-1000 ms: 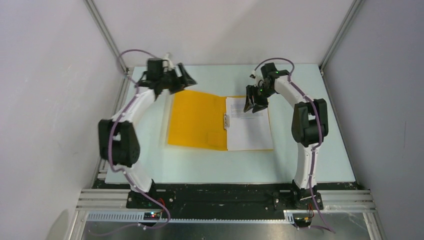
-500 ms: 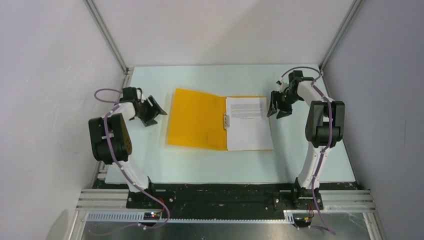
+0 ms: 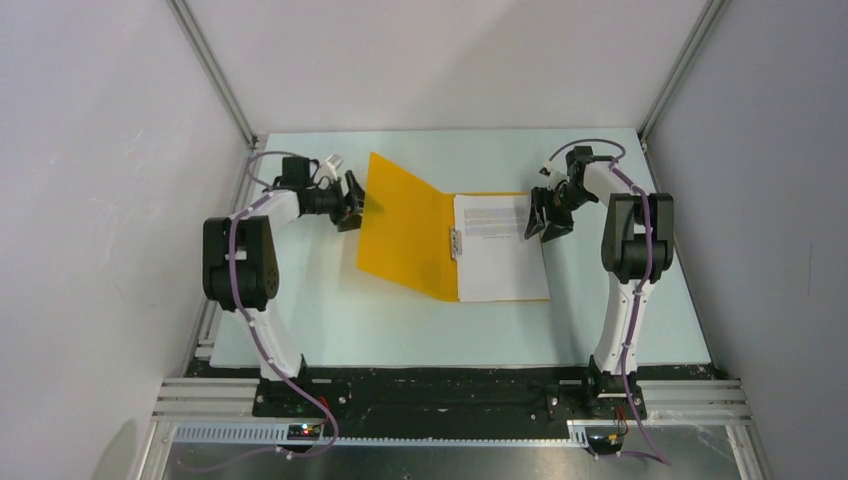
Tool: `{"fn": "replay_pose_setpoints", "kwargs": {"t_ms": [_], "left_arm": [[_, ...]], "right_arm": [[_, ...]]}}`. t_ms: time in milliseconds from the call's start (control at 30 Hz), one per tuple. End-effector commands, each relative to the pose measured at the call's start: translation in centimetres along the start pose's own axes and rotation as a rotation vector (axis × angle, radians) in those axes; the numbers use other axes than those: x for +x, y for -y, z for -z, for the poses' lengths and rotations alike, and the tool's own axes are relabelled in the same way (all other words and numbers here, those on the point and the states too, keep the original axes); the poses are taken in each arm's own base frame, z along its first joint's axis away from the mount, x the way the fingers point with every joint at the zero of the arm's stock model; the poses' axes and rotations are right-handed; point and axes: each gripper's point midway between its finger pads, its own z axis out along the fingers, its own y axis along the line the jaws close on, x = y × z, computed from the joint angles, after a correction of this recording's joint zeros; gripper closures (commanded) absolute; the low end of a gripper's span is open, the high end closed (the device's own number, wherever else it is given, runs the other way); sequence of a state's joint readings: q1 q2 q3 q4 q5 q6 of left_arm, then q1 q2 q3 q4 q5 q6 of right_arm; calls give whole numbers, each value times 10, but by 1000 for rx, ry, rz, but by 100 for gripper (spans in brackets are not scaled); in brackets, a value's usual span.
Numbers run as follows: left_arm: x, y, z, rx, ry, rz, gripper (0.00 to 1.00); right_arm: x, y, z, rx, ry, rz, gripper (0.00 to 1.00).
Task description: Put the files into the folder
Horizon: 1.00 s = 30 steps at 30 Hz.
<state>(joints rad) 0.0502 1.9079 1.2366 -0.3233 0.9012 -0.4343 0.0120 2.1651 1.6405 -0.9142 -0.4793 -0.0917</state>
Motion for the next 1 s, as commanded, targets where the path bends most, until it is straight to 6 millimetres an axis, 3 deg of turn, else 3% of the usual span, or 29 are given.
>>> {"fn": "replay_pose_setpoints", "kwargs": {"t_ms": [0, 100, 133, 233, 333, 433, 500, 600, 633, 667, 767, 833, 933, 967], "left_arm": [[1, 88, 18, 230, -16, -279, 22], [12, 122, -1, 260, -55, -378, 21], [14, 125, -9, 257, -66, -390, 21], [29, 154, -39, 273, -111, -477, 21], [43, 165, -80, 246, -155, -509, 22], [57, 164, -114, 201, -185, -519, 22], [68, 157, -139, 152, -203, -519, 22], [87, 135, -180, 54, -232, -486, 22], [88, 120, -191, 4, -227, -473, 21], [94, 122, -199, -1, -234, -471, 21], [102, 105, -219, -64, -239, -439, 21], [106, 99, -225, -85, -244, -410, 21], [104, 115, -217, -45, -243, -432, 21], [96, 128, -205, -26, -216, -469, 21]], "right_arm": [[-11, 7, -15, -10, 6, 44, 40], [-16, -1, -14, -57, 15, 19, 36], [-16, -6, -14, -88, 12, 0, 35], [-17, 0, -5, -138, 28, -87, 33], [-14, 5, 3, -198, 42, -166, 32], [-19, 14, 15, -220, 74, -260, 32], [-32, 25, 34, -230, 136, -305, 32], [-60, 37, 83, -246, 274, -320, 29], [-63, 39, 94, -242, 295, -310, 26], [-71, 44, 118, -222, 350, -278, 24], [-73, 64, 163, -111, 451, -248, 17], [-66, 62, 192, -45, 503, -208, 4], [-43, 42, 224, 66, 521, -82, 1], [-38, 42, 224, 141, 506, -75, 1]]}}
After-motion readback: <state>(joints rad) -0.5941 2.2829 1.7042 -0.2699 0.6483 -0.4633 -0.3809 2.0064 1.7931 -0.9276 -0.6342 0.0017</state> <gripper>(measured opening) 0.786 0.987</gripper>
